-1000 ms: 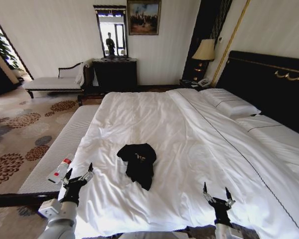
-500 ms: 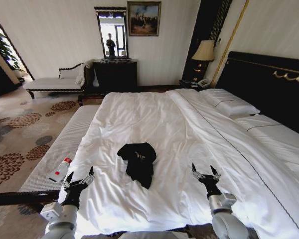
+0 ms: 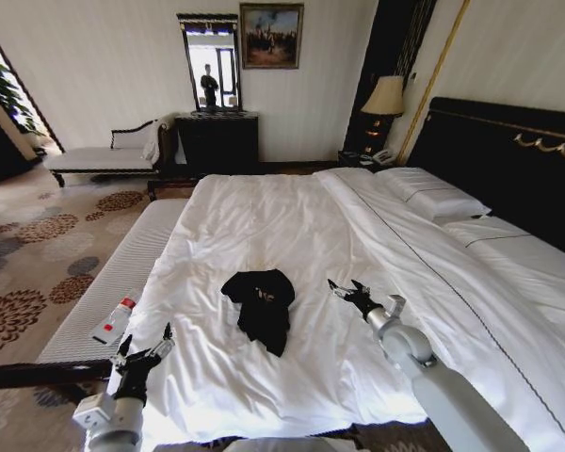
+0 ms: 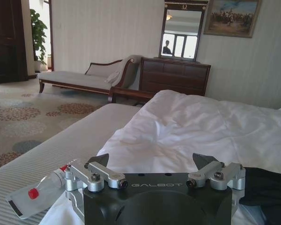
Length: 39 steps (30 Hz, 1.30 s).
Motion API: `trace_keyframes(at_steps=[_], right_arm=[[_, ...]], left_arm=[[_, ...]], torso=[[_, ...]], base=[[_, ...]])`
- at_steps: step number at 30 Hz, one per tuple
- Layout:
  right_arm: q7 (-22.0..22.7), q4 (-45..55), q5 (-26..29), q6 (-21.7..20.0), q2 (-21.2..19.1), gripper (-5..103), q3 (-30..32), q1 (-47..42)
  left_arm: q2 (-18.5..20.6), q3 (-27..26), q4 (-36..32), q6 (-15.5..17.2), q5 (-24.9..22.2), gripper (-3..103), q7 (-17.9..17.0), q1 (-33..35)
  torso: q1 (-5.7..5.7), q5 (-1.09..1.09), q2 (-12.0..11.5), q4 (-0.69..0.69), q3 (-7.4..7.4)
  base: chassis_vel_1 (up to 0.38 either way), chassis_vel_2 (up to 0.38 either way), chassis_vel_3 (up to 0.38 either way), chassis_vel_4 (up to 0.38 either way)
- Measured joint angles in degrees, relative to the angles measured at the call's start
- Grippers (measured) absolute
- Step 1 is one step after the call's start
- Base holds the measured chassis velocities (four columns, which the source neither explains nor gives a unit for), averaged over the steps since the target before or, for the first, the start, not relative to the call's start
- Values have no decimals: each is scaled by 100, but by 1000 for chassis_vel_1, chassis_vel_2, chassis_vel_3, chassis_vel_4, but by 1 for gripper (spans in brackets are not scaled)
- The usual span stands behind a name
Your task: Fold the clothes on the bed.
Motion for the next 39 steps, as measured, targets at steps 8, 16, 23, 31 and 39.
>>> trace_keyframes(at_steps=[8,16,23,31,39], right_arm=[[25,-1212,85,-18,822,100,-835,982],[-34,-1635,-116,56,1300,100,-978,1115],[-87,-1833,-206,95,1453,100,-1061,1203],[-58,-2152,66,156,1586,100,-1117,1471],[-106,-2373,102,156,1583,94,-1175,1591]], left_arm=[[-117,28,-45,-3,187,100,-46,62],[-87,39,-42,17,205,100,-72,3],[-74,34,-39,20,216,100,-74,3],[-76,-50,-141,35,95,100,-110,11],[-79,-126,-242,78,18,100,-135,20]], torso=[[0,1,-1,-2,0],[-1,-1,0,-5,-1],[0,-1,0,-3,0],[0,-1,0,-3,-1],[0,0,0,-4,0]], base=[[0,0,0,0],[0,0,0,0],[0,0,0,0],[0,0,0,0],[0,0,0,0]])
